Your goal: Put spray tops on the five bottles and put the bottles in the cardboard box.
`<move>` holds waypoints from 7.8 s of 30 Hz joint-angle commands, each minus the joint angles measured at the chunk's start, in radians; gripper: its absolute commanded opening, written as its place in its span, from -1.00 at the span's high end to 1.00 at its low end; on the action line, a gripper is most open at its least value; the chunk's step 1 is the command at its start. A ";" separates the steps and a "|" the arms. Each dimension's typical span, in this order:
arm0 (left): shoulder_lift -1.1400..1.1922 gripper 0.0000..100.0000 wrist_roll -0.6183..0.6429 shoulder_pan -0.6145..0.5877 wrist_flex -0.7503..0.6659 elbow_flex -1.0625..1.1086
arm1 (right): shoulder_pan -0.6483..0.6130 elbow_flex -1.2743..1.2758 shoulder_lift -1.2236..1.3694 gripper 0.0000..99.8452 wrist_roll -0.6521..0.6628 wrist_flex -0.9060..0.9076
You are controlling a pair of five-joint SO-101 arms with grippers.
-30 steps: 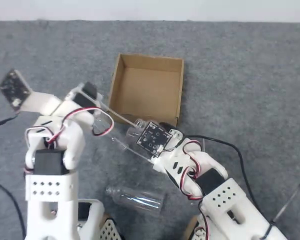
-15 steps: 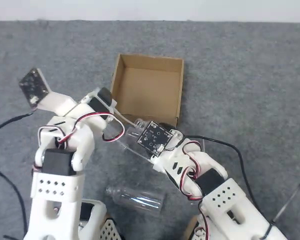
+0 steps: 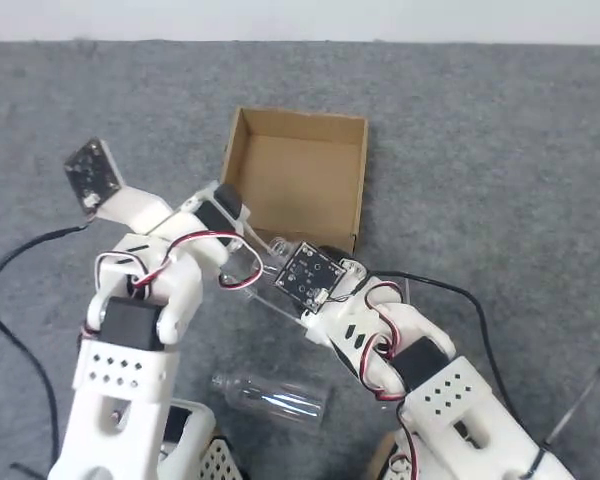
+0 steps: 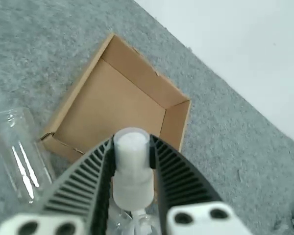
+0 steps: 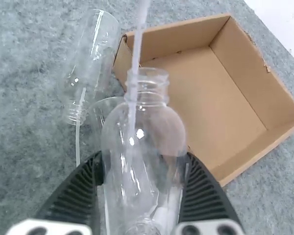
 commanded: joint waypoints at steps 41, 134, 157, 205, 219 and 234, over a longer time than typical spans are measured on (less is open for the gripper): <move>-0.034 0.97 -0.123 0.206 -0.026 0.093 | 0.007 -0.009 -0.042 0.99 -0.095 -0.027; -0.856 0.40 -0.325 0.167 -0.468 0.765 | 0.021 0.239 -0.786 0.99 -0.242 0.002; -0.858 0.41 -0.394 0.344 -0.391 0.757 | 0.022 0.273 -0.786 0.99 -0.158 0.002; -0.853 0.40 -0.393 0.068 -0.074 0.476 | 0.030 0.272 -0.786 0.99 -0.153 0.004; -0.675 0.40 -0.459 0.063 -0.063 0.395 | 0.030 0.272 -0.786 0.99 -0.153 0.004; 0.028 0.40 -0.470 -0.075 -0.068 0.081 | 0.030 0.272 -0.786 0.99 -0.153 0.004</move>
